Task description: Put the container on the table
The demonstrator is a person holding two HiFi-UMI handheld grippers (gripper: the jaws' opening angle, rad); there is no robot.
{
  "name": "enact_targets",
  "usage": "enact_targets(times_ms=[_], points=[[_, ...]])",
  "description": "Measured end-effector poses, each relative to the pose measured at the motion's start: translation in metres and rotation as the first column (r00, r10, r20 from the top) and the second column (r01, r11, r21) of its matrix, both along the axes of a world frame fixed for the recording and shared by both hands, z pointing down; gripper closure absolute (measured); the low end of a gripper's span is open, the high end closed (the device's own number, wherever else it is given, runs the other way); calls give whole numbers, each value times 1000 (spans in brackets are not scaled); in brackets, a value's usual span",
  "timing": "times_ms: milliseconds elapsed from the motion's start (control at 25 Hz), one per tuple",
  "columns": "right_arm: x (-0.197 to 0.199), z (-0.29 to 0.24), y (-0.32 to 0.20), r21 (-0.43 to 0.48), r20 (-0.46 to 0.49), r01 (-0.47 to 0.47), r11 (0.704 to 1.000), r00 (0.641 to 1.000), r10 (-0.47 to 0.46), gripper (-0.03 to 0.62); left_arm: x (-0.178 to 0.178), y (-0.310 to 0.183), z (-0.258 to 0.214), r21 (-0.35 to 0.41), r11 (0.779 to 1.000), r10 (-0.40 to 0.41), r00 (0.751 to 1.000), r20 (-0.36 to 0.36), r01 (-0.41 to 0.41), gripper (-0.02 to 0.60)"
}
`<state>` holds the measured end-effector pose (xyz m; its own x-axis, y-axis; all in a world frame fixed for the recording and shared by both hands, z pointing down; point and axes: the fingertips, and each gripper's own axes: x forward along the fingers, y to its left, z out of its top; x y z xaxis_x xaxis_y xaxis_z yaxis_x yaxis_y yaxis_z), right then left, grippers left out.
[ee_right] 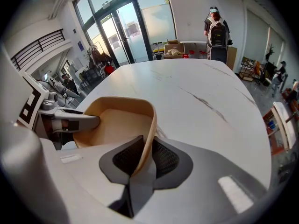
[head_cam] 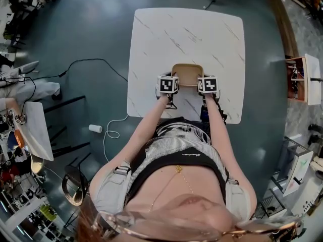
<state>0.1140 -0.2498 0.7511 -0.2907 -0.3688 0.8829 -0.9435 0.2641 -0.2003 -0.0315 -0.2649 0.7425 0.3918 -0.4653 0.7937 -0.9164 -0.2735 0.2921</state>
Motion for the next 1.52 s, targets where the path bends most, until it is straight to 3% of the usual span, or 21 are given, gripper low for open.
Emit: enact_targets(times_ms=[1080, 1160, 1280, 1520], points=[[1, 1, -3, 7, 44, -51, 999, 998, 51, 511, 0, -1, 1, 25, 1000, -9, 1000, 3, 8, 526], [2, 0, -4, 13, 58, -67, 998, 996, 66, 484, -1, -2, 1, 23, 1000, -7, 1000, -6, 7, 526], [1, -4, -2, 19, 96, -72, 997, 993, 69, 381, -2, -1, 0, 10, 1000, 14, 1000, -18, -14, 418], [-2, -23, -8, 101, 114, -42, 994, 993, 31, 355, -5, -10, -25, 79, 997, -3, 999, -32, 5, 356]])
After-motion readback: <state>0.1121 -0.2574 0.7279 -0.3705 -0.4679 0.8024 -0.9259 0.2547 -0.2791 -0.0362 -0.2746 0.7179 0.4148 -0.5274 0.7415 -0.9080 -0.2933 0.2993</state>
